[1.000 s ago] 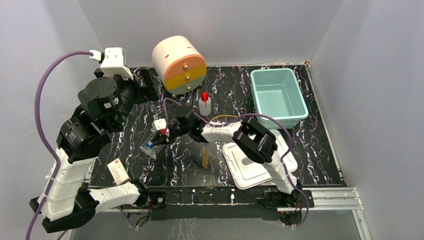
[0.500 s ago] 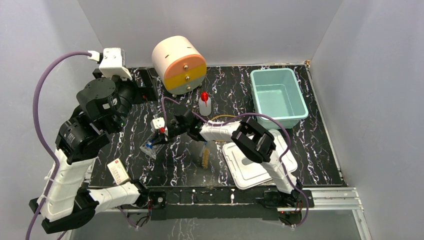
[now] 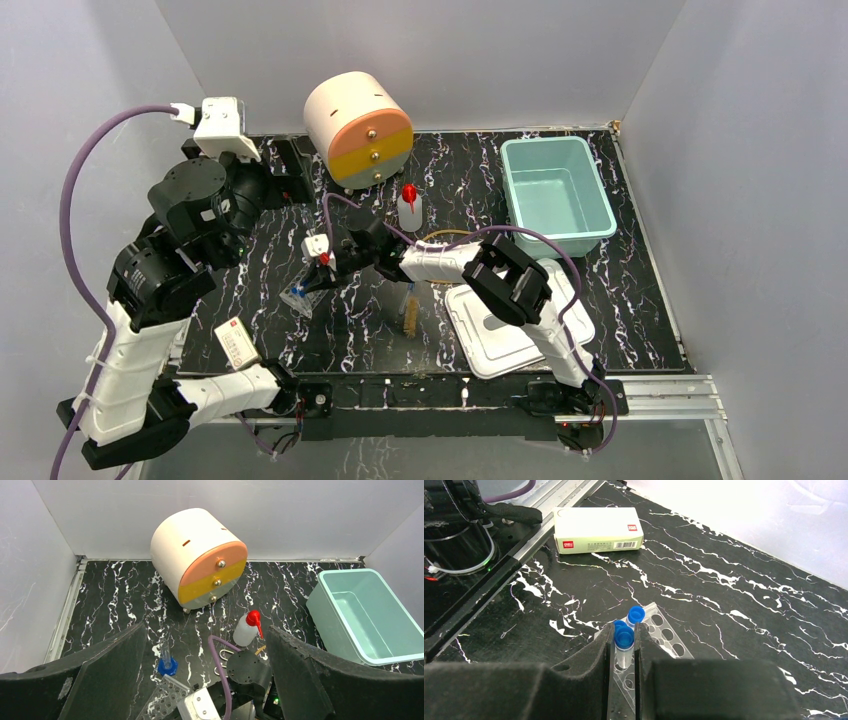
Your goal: Organize the chemistry lab equipment
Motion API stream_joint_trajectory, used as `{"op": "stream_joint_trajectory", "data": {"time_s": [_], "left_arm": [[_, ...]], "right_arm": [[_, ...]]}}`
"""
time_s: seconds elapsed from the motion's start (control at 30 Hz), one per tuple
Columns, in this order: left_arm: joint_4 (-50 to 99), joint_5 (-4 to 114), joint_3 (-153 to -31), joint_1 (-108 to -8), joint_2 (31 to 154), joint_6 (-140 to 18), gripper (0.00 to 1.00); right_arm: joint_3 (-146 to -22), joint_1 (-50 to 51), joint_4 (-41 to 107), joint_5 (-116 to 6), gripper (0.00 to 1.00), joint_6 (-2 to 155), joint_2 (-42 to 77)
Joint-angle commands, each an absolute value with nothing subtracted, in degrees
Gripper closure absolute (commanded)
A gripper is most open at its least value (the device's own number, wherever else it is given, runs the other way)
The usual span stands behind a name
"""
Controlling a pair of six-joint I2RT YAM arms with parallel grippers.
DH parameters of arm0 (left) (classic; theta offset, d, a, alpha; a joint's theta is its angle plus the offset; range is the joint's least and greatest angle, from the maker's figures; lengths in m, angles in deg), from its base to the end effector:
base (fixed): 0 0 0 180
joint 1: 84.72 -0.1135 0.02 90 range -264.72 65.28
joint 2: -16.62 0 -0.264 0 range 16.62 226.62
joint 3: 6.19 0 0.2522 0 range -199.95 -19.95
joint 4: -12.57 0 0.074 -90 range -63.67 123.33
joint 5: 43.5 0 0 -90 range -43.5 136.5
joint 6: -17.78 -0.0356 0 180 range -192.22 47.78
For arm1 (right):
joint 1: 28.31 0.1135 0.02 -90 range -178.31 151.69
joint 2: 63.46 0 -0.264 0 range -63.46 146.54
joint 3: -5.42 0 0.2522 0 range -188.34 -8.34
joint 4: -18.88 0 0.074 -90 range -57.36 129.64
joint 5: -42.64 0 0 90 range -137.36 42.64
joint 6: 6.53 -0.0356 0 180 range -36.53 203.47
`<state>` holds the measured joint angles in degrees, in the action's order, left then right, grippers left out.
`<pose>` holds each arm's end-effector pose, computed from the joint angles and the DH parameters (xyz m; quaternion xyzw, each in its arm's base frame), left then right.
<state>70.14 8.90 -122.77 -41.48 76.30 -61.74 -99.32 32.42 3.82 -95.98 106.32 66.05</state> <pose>0.1071 -0.0709 0.5515 -0.0275 0.7098 -0.0962 0.6972 0.2276 0.4606 0.1951 -0.6621 0.3425 0.4884 0.4536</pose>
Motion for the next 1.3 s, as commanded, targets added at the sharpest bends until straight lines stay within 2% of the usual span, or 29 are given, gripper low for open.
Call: {"op": "stream_joint_trajectory", "data": {"time_s": [0.0, 1.0, 1.27], "left_arm": [[70.02, 7.37, -124.02, -41.49, 75.51, -62.23, 0.11], [69.57, 6.71, -123.87, -41.49, 76.13, -63.51, 0.11], [69.48, 6.63, -123.8, -41.47, 76.22, -63.75, 0.11]], "right_arm": [[-100.5, 32.24, 3.42, -97.15, 0.82, 105.19, 65.38], [-103.91, 31.53, 4.67, -99.31, 0.78, 104.86, 69.86], [-104.23, 31.54, 6.74, -99.06, 0.71, 105.96, 69.96]]}}
